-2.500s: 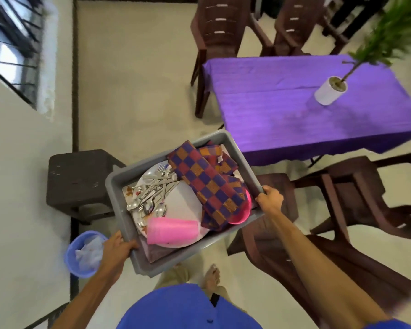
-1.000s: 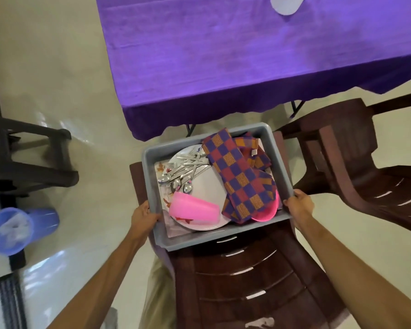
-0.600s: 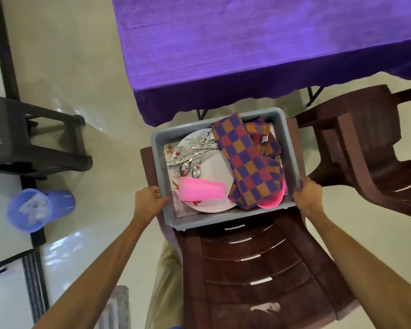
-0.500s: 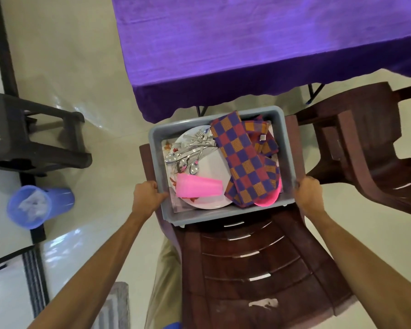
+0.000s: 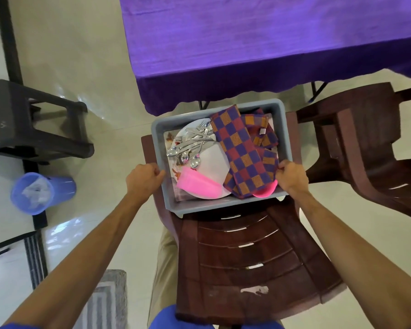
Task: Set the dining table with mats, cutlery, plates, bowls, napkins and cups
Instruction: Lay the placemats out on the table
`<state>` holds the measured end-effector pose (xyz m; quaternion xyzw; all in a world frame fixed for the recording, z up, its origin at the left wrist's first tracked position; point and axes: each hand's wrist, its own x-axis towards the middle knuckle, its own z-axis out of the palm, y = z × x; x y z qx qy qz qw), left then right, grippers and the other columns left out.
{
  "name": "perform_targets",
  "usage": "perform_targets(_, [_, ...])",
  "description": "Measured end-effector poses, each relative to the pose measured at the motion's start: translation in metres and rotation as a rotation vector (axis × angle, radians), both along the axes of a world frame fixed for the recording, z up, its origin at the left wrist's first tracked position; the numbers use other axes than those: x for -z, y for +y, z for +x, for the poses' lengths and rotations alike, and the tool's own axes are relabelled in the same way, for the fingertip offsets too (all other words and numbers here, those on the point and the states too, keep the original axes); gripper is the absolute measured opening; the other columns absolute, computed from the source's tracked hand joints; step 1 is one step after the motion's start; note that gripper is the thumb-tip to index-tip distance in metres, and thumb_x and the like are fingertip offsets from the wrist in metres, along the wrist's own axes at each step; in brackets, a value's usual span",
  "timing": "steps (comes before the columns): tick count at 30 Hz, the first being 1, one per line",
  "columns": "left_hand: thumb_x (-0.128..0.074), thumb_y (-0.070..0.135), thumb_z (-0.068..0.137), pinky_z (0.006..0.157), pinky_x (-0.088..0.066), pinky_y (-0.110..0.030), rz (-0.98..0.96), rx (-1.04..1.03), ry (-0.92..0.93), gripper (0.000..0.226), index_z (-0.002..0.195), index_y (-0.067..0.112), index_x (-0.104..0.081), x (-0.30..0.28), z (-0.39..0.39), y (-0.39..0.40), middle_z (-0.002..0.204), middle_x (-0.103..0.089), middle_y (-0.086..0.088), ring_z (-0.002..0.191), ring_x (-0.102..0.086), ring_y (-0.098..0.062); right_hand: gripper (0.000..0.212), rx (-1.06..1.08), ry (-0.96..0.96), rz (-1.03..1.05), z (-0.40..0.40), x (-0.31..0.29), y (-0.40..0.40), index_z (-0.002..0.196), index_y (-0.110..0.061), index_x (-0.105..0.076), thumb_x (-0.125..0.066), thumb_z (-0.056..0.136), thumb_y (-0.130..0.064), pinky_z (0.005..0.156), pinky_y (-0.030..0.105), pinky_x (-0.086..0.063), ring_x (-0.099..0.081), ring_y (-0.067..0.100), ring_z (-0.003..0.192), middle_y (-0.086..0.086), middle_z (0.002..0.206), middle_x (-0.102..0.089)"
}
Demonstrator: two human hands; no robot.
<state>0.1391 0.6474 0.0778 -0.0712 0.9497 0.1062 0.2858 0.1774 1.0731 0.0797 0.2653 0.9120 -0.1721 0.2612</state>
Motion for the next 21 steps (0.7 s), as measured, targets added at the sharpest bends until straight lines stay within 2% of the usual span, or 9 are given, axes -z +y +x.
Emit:
perform_targets(4, [-0.055,0.045,0.095,0.059,-0.053,-0.033,0.083,-0.063,-0.005,0.034,0.070,0.022,-0.058,-0.003,0.011,-0.004,0.066,-0.062,0.003,0.067,-0.063,-0.024,0.023,0.034,0.063,-0.032,0.000,-0.004,-0.005,0.117,-0.006,-0.064,-0.058,0.096,-0.013,0.076,0.033,-0.043,-0.065,0.038,0.101,0.018,0.113,-0.068])
perform_targets(8, [-0.057,0.041,0.095,0.060,-0.049,-0.033,0.168,-0.104,-0.036,0.028,0.072,0.024,-0.062,-0.005,0.029,-0.003,0.068,-0.066,0.003,0.070,-0.064,-0.024,0.032,0.013,0.144,-0.074,-0.001,-0.009,-0.018,0.128,-0.006,-0.055,-0.060,0.097,-0.015,0.082,0.034,-0.047,-0.062,0.033,0.111,0.016,0.124,-0.060])
perform_targets(13, [-0.055,0.045,0.093,0.066,-0.058,-0.038,0.280,-0.133,-0.050,0.031,0.073,0.024,-0.062,0.001,0.053,-0.001,0.066,-0.070,0.008,0.066,-0.067,-0.015,0.022,-0.047,0.175,-0.192,-0.006,-0.009,-0.040,0.114,-0.011,-0.062,-0.061,0.093,-0.014,0.087,0.038,-0.053,-0.064,0.031,0.110,0.010,0.117,-0.066])
perform_targets(16, [-0.062,0.036,0.099,0.063,-0.053,-0.035,0.349,-0.126,0.004,0.029,0.073,0.024,-0.061,0.000,0.061,0.008,0.066,-0.067,0.008,0.064,-0.064,-0.014,0.034,-0.095,0.147,-0.224,-0.005,-0.006,-0.050,0.126,-0.010,-0.062,-0.065,0.093,-0.017,0.093,0.042,-0.056,-0.063,0.029,0.114,0.009,0.120,-0.069])
perform_targets(18, [-0.064,0.033,0.100,0.059,-0.043,-0.030,0.393,-0.125,0.052,0.027,0.074,0.025,-0.060,-0.003,0.063,0.015,0.064,-0.063,0.013,0.062,-0.059,-0.005,0.037,-0.094,0.168,-0.229,-0.003,-0.004,-0.052,0.128,-0.009,-0.061,-0.066,0.092,-0.017,0.095,0.043,-0.055,-0.062,0.029,0.117,0.010,0.122,-0.068])
perform_targets(21, [-0.066,0.034,0.100,0.057,-0.039,-0.021,0.425,-0.165,0.129,0.022,0.079,0.028,-0.062,-0.006,0.061,0.022,0.064,-0.061,0.019,0.061,-0.058,0.002,0.039,-0.116,0.237,-0.200,0.001,-0.004,-0.058,0.131,-0.011,-0.058,-0.065,0.092,-0.015,0.098,0.043,-0.052,-0.057,0.029,0.123,0.010,0.130,-0.063])
